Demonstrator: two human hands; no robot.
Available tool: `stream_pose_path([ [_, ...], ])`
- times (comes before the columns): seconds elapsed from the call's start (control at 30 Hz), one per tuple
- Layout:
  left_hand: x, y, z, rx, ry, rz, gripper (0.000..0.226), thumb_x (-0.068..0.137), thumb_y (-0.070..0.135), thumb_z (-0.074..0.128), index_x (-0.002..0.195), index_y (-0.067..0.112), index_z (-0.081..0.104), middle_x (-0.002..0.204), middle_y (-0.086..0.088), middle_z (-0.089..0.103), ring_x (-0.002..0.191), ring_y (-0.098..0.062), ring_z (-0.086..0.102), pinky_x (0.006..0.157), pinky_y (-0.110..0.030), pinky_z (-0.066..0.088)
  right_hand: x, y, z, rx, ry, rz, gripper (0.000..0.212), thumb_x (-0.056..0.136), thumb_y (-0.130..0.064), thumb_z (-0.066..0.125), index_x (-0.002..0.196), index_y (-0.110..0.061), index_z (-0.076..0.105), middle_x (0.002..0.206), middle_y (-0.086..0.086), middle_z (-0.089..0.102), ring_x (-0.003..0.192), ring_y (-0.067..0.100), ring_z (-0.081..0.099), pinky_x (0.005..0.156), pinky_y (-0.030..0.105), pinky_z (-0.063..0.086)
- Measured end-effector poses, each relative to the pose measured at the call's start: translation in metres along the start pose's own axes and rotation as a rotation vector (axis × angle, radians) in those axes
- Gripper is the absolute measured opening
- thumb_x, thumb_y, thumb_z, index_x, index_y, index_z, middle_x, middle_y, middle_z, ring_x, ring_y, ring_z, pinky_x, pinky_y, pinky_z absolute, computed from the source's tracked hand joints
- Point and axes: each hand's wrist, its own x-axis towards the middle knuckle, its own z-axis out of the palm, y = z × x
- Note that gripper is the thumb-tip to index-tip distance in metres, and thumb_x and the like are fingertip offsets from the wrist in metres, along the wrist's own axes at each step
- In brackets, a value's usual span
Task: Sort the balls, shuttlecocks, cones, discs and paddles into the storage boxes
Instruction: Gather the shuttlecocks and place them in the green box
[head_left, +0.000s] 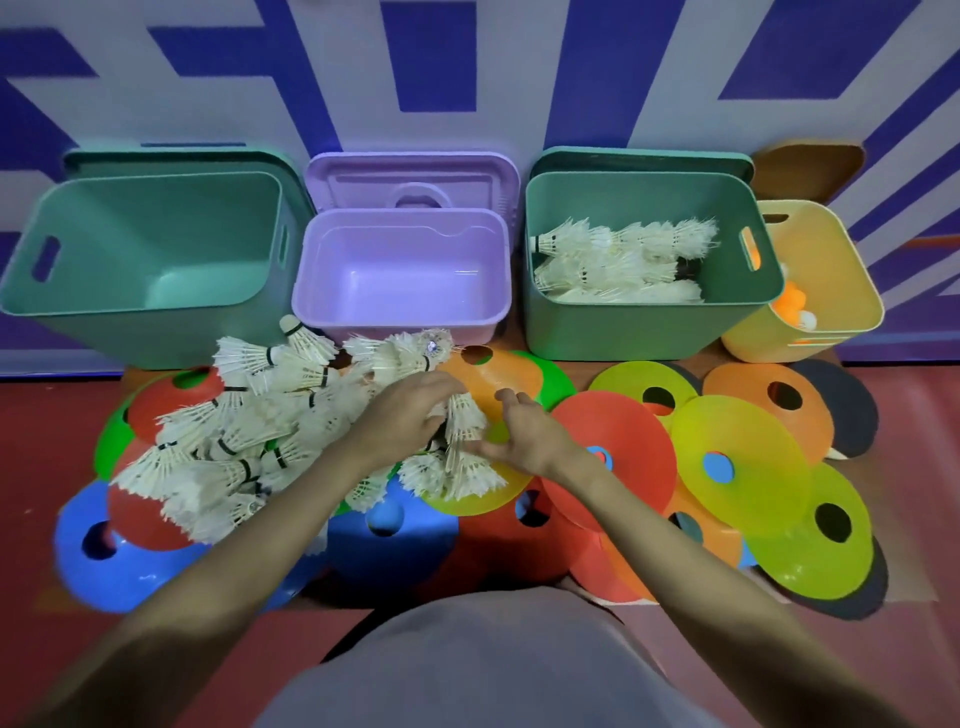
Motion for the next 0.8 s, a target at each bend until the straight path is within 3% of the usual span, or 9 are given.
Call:
stream_pose_path([
  [0.13, 0.012, -0.011, 0.01, 0.163, -0.122, 0.13, 0.067, 0.075, -0.016, 0.054, 0.135, 0.014, 0.054, 0.141, -0.007, 0.05, 0.132, -0.023, 0.042, 0.11, -0.035, 0.033, -0.016, -0.006, 0.004, 0.019, 0.008, -0.022, 0.083, 0.069, -0.067, 0.068, 0.113, -0.005, 0.038, 0.113, 0.014, 0.052, 0.103, 0.029, 0.052, 0.086, 0.04, 0.045],
  [0.2, 0.02, -0.01, 0.011, 0.246, -0.168, 0.171, 0.068, 0.076, -0.014, 0.058, 0.137, 0.016, 0.051, 0.143, -0.007, 0.048, 0.135, -0.023, 0.039, 0.11, -0.033, 0.029, -0.026, -0.007, 0.007, -0.002, -0.02, -0.042, 0.081, 0.065, -0.065, 0.074, 0.106, -0.005, 0.038, 0.107, 0.012, 0.051, 0.095, 0.026, 0.049, 0.082, 0.038, 0.045],
  [0.33, 0.028, -0.005, 0.011, 0.337, -0.273, 0.229, 0.062, 0.077, -0.002, 0.068, 0.134, 0.016, 0.054, 0.14, -0.006, 0.05, 0.134, -0.023, 0.04, 0.109, -0.034, 0.028, -0.037, -0.006, 0.019, -0.05, -0.078, -0.041, 0.066, 0.071, -0.04, 0.08, 0.113, -0.004, 0.043, 0.11, 0.013, 0.048, 0.099, 0.029, 0.051, 0.085, 0.039, 0.045],
  [0.47, 0.027, -0.007, 0.015, 0.275, -0.263, 0.212, 0.052, 0.074, -0.004, 0.069, 0.122, 0.014, 0.06, 0.127, -0.003, 0.06, 0.122, -0.023, 0.051, 0.101, -0.035, 0.035, -0.042, -0.004, 0.028, -0.015, 0.058, -0.052, 0.034, 0.083, -0.018, 0.066, 0.112, -0.008, 0.051, 0.108, 0.012, 0.057, 0.098, 0.031, 0.058, 0.078, 0.04, 0.048],
  [0.63, 0.024, -0.011, 0.005, 0.098, -0.243, 0.1, 0.045, 0.08, 0.008, 0.072, 0.12, 0.018, 0.056, 0.128, 0.003, 0.056, 0.117, -0.017, 0.05, 0.088, -0.024, 0.037, -0.052, -0.001, 0.008, 0.125, 0.322, -0.087, 0.017, 0.084, -0.009, 0.059, 0.1, -0.012, 0.065, 0.097, 0.004, 0.068, 0.087, 0.022, 0.062, 0.076, 0.038, 0.05],
  [0.7, 0.02, -0.007, -0.004, -0.053, -0.219, 0.05, 0.046, 0.079, 0.015, 0.076, 0.12, 0.02, 0.056, 0.125, 0.005, 0.058, 0.115, -0.013, 0.052, 0.088, -0.022, 0.039, -0.057, -0.002, -0.004, 0.233, 0.454, -0.116, 0.014, 0.085, -0.005, 0.059, 0.092, -0.013, 0.067, 0.088, 0.0, 0.069, 0.078, 0.015, 0.063, 0.071, 0.03, 0.05],
  [0.8, 0.009, 0.002, -0.018, -0.22, -0.192, 0.021, 0.048, 0.081, 0.027, 0.076, 0.124, 0.021, 0.054, 0.126, 0.009, 0.057, 0.118, -0.007, 0.051, 0.099, -0.028, 0.041, -0.058, -0.007, -0.019, 0.472, 0.601, -0.058, 0.014, 0.086, -0.001, 0.059, 0.085, -0.011, 0.068, 0.077, -0.005, 0.067, 0.068, 0.005, 0.059, 0.064, 0.017, 0.045],
])
